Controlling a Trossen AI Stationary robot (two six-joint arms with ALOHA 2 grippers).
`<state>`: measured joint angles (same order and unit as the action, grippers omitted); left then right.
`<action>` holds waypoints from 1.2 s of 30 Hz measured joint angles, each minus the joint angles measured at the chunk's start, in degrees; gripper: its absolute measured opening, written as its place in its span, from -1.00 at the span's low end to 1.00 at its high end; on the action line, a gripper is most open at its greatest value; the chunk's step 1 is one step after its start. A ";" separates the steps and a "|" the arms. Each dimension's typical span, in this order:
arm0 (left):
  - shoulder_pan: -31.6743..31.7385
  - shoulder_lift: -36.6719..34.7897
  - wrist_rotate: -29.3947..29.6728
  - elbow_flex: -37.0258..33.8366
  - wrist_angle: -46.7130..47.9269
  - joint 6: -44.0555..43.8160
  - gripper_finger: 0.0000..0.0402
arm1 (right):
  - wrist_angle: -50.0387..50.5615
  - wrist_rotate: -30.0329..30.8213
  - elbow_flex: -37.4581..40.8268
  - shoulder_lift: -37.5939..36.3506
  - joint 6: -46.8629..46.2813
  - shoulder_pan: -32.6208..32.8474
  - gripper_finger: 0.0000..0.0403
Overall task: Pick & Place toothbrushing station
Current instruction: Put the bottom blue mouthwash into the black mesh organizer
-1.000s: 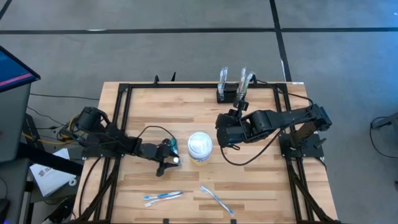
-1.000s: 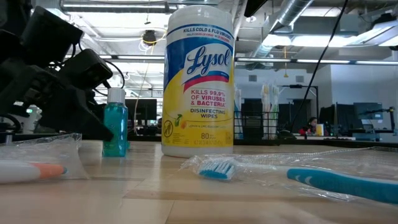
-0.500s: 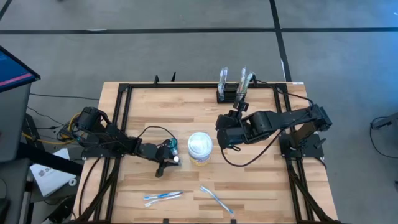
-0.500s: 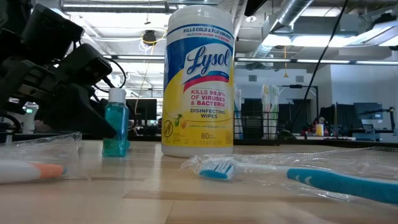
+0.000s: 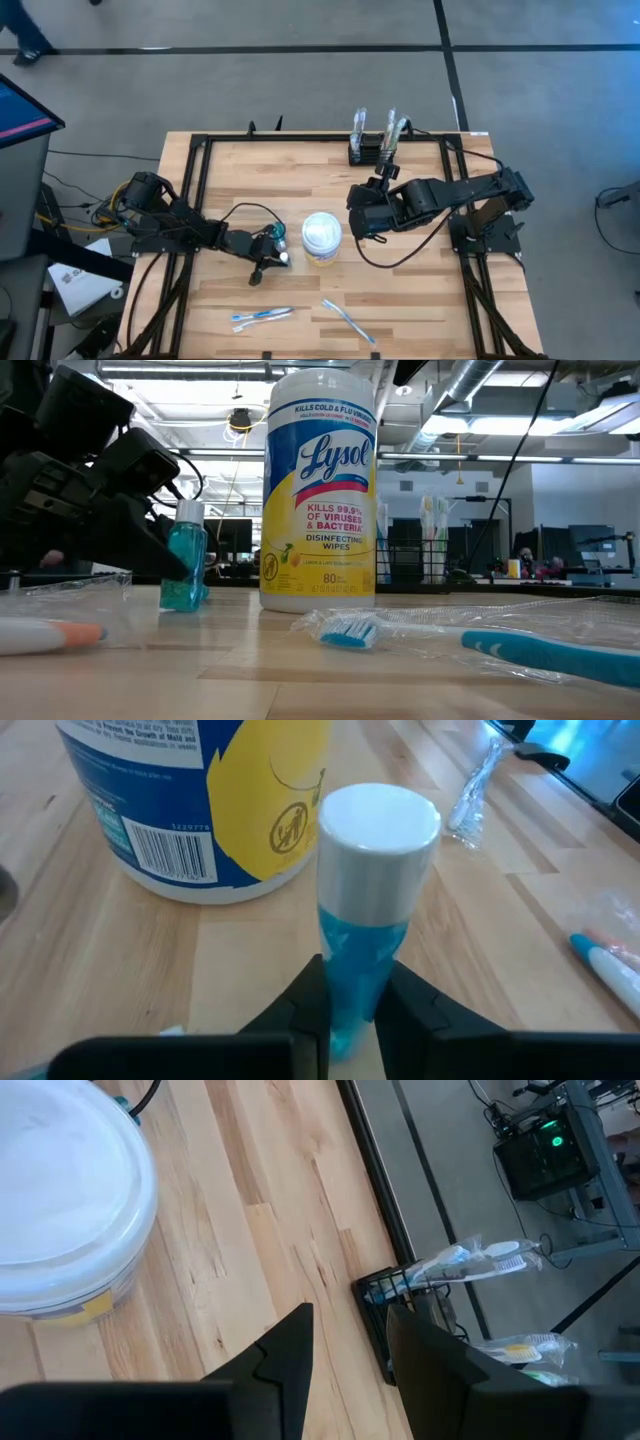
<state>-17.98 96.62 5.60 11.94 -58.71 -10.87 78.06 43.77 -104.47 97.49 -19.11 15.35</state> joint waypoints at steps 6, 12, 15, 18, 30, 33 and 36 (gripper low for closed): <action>-0.04 -1.52 0.00 -0.06 -0.08 -2.23 -0.79 | -0.53 0.00 0.00 0.00 -0.44 0.02 -0.40; -0.66 -8.92 -1.37 -0.15 2.56 -3.07 -0.79 | -3.13 0.01 0.02 0.01 -0.34 0.39 -0.40; -1.56 -13.94 -0.48 -0.13 6.63 -3.03 -0.79 | -7.66 0.00 0.02 0.02 2.61 1.51 -0.40; -3.09 -18.17 2.17 -0.13 11.00 -3.00 -0.79 | -13.91 -0.07 0.02 0.02 7.50 3.37 -0.40; -8.93 -27.23 10.72 0.62 15.71 0.64 -0.79 | -26.15 -0.83 7.06 -0.12 10.56 6.38 -0.40; -9.80 -28.23 12.65 3.06 19.52 2.23 -0.79 | -29.28 -0.95 10.35 -0.17 10.54 6.40 -0.40; -10.05 -28.41 14.56 6.47 25.65 3.17 -0.79 | -34.28 -1.76 11.94 -0.18 11.73 6.88 -0.40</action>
<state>-28.02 68.20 20.15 18.42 -33.06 -7.70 43.78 42.01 -92.53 97.31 -7.38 22.24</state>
